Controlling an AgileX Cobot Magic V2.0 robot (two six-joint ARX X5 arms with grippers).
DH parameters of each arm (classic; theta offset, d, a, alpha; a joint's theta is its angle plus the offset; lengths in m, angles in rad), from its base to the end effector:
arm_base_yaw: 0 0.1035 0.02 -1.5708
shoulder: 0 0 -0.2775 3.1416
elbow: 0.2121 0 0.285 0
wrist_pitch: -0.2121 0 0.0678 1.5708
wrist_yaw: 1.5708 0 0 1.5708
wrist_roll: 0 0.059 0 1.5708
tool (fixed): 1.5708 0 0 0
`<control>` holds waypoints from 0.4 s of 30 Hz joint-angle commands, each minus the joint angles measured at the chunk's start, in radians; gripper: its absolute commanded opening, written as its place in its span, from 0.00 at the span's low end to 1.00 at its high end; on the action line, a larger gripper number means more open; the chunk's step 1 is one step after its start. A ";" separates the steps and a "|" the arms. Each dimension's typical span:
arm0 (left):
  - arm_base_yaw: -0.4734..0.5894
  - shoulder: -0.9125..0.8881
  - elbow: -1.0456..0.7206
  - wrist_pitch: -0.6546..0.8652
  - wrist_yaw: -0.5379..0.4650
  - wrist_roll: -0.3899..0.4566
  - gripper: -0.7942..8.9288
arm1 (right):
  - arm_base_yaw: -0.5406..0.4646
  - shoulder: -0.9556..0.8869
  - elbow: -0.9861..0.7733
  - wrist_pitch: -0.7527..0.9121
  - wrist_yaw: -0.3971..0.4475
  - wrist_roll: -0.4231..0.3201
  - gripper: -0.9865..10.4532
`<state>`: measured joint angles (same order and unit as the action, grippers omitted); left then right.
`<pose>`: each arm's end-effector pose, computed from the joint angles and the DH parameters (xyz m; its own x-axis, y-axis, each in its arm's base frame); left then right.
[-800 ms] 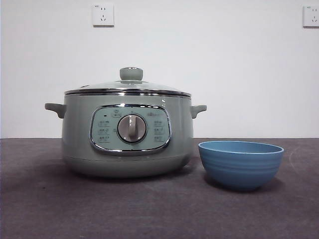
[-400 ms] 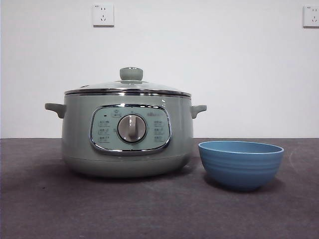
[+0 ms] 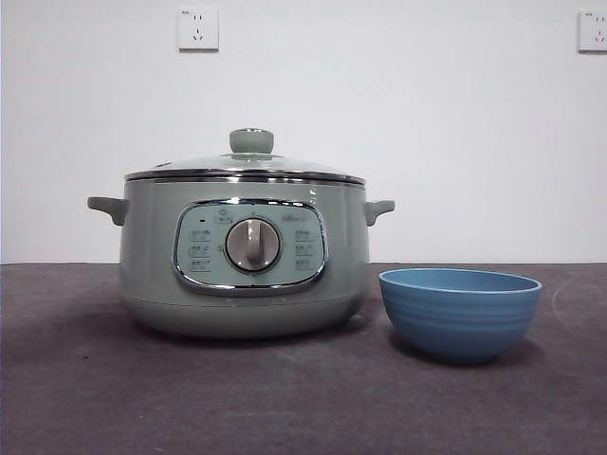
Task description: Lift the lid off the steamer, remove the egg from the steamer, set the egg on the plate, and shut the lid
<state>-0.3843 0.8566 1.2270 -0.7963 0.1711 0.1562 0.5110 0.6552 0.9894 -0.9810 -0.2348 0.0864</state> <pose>0.1732 -0.0809 0.4179 0.7681 -0.4943 -0.4071 0.5665 0.8209 0.0722 0.1184 0.0821 0.3452 0.5632 0.5825 -0.5861 -0.5898 0.7801 0.2085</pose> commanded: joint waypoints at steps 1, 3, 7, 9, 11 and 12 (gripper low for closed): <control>0.104 -0.075 -0.053 0.219 0.033 0.071 0.08 | 0.002 -0.001 -0.003 0.001 0.002 0.002 0.09; 0.187 -0.137 -0.133 0.392 0.074 0.073 0.08 | 0.002 -0.001 -0.003 0.001 0.002 0.002 0.09; 0.303 -0.265 -0.328 0.611 0.064 0.073 0.08 | 0.002 -0.001 -0.003 0.001 0.002 0.002 0.09; 0.348 -0.338 -0.447 0.687 0.064 0.074 0.08 | 0.002 -0.001 -0.003 0.001 0.002 0.002 0.09; 0.379 -0.400 -0.552 0.733 0.064 0.074 0.08 | 0.002 -0.001 -0.003 0.001 0.002 0.002 0.09; 0.396 -0.439 -0.618 0.752 0.063 0.074 0.08 | 0.002 -0.001 -0.003 0.001 0.002 0.002 0.09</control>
<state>-0.0017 0.4450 0.6846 -0.0555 0.2356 0.2176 0.5110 0.6552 0.9894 -0.9810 -0.2348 0.0864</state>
